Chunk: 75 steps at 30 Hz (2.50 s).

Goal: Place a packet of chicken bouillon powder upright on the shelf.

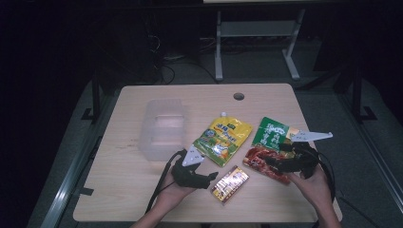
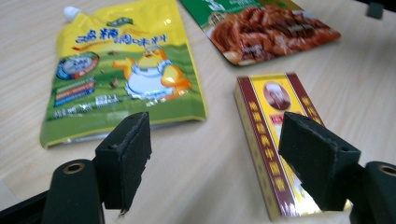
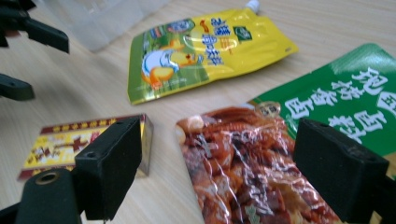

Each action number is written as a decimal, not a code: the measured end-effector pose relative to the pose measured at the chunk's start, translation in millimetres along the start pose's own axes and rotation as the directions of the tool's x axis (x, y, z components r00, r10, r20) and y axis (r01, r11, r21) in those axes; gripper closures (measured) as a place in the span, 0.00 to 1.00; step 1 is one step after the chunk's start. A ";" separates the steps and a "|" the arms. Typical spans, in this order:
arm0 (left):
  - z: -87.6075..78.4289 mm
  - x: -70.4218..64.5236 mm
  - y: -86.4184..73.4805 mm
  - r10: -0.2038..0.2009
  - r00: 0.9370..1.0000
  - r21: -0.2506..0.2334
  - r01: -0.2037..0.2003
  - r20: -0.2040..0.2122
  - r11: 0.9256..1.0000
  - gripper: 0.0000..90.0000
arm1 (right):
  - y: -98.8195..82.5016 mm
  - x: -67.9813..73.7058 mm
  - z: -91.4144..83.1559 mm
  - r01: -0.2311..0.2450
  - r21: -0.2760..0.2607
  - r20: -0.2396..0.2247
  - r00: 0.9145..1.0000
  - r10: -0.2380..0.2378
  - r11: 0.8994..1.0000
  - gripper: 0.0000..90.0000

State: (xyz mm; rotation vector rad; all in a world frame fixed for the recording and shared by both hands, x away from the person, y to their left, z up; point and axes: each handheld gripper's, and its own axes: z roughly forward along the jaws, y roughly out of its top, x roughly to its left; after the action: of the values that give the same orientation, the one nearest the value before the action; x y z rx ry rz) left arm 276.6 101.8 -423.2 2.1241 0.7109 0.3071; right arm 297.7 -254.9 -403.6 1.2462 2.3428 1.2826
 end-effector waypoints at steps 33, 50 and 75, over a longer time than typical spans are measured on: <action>70.8 14.4 14.7 -0.015 0.987 0.162 0.042 -0.163 0.986 0.68 | 67.8 -51.3 124.0 -0.241 0.147 0.006 0.970 0.243 0.959 0.27; 72.3 15.0 14.7 -0.009 0.987 0.182 0.038 -0.160 0.982 0.67 | 57.2 -62.7 141.7 -0.304 0.167 0.010 0.952 0.306 0.938 0.37; 75.8 17.1 14.1 -0.009 0.988 0.203 0.040 -0.151 0.978 0.66 | 55.0 -57.5 158.0 -0.335 0.140 -0.086 0.934 0.348 0.932 0.99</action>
State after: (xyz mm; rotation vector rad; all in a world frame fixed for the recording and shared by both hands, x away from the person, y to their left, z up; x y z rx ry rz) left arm 330.0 55.6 -458.6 2.3034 0.8890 0.3972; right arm 447.6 -187.8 -469.3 1.7287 2.3849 1.3501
